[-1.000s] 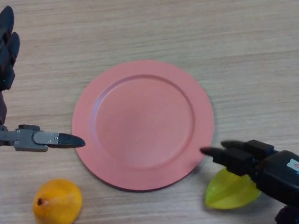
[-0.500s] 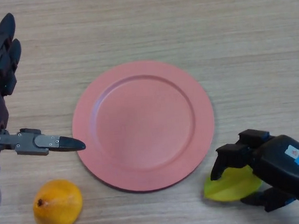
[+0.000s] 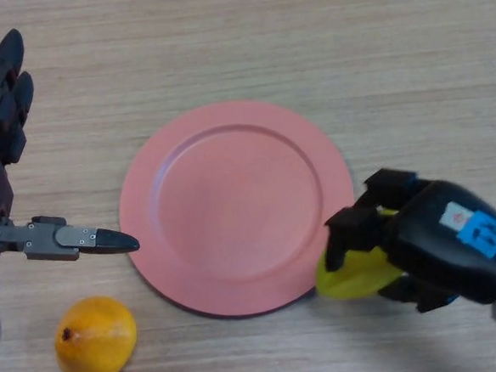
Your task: Pick up the yellow starfruit and place it on the plate
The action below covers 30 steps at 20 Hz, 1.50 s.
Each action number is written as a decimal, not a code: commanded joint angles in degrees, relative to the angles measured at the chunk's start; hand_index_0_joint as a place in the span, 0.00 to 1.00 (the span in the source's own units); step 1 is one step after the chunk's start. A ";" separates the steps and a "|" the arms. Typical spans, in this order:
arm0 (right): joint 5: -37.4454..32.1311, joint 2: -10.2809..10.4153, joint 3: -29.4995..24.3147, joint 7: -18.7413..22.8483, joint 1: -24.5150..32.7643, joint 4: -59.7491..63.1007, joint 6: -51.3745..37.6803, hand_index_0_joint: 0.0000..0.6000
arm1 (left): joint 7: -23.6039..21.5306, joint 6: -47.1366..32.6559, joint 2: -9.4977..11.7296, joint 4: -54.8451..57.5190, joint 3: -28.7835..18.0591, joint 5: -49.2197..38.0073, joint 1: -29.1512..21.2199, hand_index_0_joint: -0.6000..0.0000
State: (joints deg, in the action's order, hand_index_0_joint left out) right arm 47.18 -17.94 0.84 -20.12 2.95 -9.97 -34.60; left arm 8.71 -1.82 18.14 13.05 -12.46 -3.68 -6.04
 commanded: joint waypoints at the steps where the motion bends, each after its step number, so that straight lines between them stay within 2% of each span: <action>1: -6.08 -0.53 -2.90 3.42 1.52 -3.77 -2.05 1.00 | -0.55 -7.23 3.00 2.61 -3.74 -1.97 -1.43 1.00; 12: -6.08 -0.53 -2.91 3.42 1.52 -3.77 -2.05 1.00 | -0.55 -7.23 3.00 2.61 -3.74 -1.97 -1.43 1.00; 13: 0.36 3.19 10.70 13.80 16.66 12.53 1.57 1.00 | -0.33 -9.37 4.25 0.61 -7.06 -4.98 -1.81 1.00; 14: 0.84 5.16 13.75 18.01 21.90 20.02 1.51 1.00 | -0.41 -10.12 4.84 -0.16 -7.90 -6.03 -1.87 1.00; 15: 7.96 6.31 10.92 20.81 23.34 22.72 -2.93 1.00 | -0.96 -10.24 4.95 -0.03 -7.71 -6.05 -1.67 1.00; 16: 9.43 6.58 10.20 21.97 23.81 23.21 -3.65 1.00 | -1.14 -10.34 4.89 -0.01 -7.65 -6.11 -1.60 1.00; 17: 8.57 6.87 9.78 20.67 23.24 23.63 -3.78 1.00 | -1.30 -10.10 5.10 0.01 -7.64 -6.11 -1.71 1.00; 20: -2.30 7.03 11.65 16.63 23.16 22.85 -1.09 1.00 | -1.47 -9.37 5.33 0.47 -7.80 -6.41 -1.87 1.00; 21: 1.18 7.05 10.37 16.74 24.08 22.27 -1.74 1.00 | -1.53 -9.86 5.35 0.30 -7.74 -6.25 -2.04 1.00; 22: 1.49 7.05 10.28 16.86 24.20 22.20 -1.63 1.00 | -1.49 -9.83 5.43 0.23 -7.76 -6.36 -2.15 1.00; 26: -2.66 7.06 11.78 15.79 23.78 22.32 0.37 1.00 | -1.46 -9.35 5.37 0.56 -7.64 -6.27 -2.02 1.00; 27: -6.25 7.06 12.60 14.91 23.36 21.70 1.93 1.00 | -1.38 -9.41 5.35 0.58 -7.80 -6.63 -1.98 1.00; 30: -7.93 7.06 12.60 15.30 22.87 21.35 2.81 1.00 | -1.87 -9.67 5.07 0.46 -7.49 -6.03 -1.79 1.00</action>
State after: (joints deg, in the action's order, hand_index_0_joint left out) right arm 45.30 -10.92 16.38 -8.06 23.30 14.91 -29.30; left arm 8.97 -4.72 20.30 10.16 -16.59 -7.88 -6.07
